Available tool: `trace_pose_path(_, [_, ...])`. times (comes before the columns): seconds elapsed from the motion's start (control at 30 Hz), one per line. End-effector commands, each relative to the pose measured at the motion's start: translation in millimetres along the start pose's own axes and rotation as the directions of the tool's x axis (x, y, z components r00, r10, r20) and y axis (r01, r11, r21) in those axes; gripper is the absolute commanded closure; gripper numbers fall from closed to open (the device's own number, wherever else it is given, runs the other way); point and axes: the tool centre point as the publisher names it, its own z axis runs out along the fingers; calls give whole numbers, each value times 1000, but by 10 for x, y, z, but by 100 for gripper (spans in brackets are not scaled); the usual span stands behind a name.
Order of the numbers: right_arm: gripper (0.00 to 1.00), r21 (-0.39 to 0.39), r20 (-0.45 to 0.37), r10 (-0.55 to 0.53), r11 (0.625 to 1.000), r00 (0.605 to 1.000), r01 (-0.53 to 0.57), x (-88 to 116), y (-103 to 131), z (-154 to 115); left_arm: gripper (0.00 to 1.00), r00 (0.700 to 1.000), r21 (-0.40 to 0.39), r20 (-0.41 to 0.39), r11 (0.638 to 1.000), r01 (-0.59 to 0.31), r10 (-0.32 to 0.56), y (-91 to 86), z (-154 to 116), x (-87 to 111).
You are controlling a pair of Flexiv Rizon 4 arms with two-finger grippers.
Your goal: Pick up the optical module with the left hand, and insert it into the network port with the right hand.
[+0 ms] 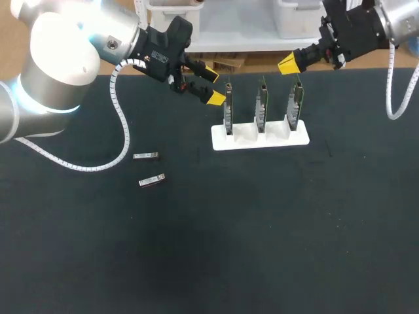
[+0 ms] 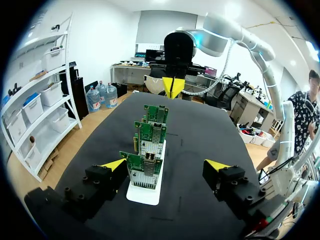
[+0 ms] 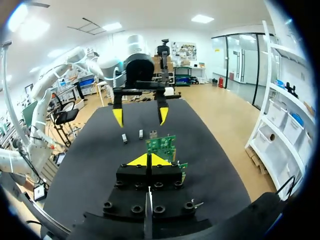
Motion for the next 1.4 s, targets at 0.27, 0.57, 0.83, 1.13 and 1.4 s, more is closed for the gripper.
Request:
trace_pose_path(0.27, [100,-8,-22,-1,1000,1000,1,38,-34,-7,0,1000,1,-9,1000,4,-4,19,9,-19])
trace_pose_path(0.57, [100,-13,-43,0,1000,999,0,81,-83,44,0,1000,1,-9,1000,4,-4,19,9,-19])
trace_pose_path(0.83, [100,-14,-45,0,1000,999,-1,84,-103,83,0,1000,1,-9,1000,4,-4,19,9,-19])
trace_pose_path(1.13, [0,8,-68,9,1000,998,-8,102,-113,102,0,1000,1,-9,1000,4,-4,19,9,-19])
trace_pose_path(1.4, [0,8,-68,9,1000,998,-8,102,-113,102,0,1000,1,-9,1000,4,-4,19,9,-19])
